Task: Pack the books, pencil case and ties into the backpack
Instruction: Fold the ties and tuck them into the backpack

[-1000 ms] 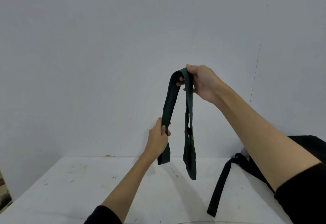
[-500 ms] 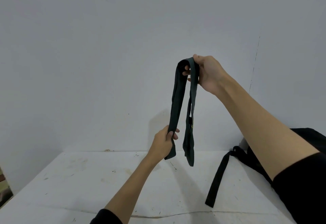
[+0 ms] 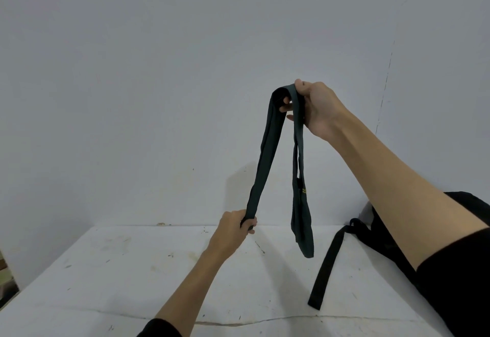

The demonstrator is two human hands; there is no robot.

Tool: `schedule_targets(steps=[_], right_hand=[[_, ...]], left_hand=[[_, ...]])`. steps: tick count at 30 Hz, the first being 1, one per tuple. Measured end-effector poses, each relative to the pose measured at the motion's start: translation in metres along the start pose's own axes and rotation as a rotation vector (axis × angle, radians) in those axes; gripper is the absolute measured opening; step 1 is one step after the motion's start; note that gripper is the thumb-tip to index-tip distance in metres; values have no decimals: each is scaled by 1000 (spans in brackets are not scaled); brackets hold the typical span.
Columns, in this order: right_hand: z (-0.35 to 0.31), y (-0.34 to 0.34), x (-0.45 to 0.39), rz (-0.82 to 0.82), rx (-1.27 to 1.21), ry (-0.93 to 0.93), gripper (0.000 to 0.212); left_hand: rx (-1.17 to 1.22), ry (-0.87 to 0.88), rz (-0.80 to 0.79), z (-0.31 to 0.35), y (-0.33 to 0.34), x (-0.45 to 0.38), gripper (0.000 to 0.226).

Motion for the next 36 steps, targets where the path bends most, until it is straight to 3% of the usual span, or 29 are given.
schedule_targets(steps=[4, 8, 12, 13, 17, 23, 31, 36], right_hand=[[1, 0, 3, 21, 31, -9, 25], [6, 0, 6, 45, 55, -8, 26], [4, 9, 7, -8, 160, -32, 22], [4, 13, 7, -23, 191, -33, 21], [11, 26, 9, -13, 277, -18, 21], [8, 29, 16, 18, 238, -37, 20], [4, 26, 22, 12, 250, -37, 22], [2, 30, 26, -44, 271, -20, 12]], left_hand=[[-10, -73, 22, -11, -1, 1, 22], [-106, -37, 46, -11, -7, -2, 19], [79, -11, 87, 14, -23, 1, 66], [177, 49, 142, 34, -31, 8, 64], [481, 299, 349, 109, -62, 39, 18], [542, 246, -33, 150, -61, 32, 6], [527, 136, -34, 145, -74, 21, 17], [508, 137, -10, 148, -85, 18, 18]])
Point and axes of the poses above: each hand's wrist, its own x-axis away from the middle knuckle, its own y-axis out of the palm, z = x × y, the point moved 7 cm from there along -x, towards the middle knuckle, and after that the axes turned 10 degrees about -y, right-handed, at the moved point
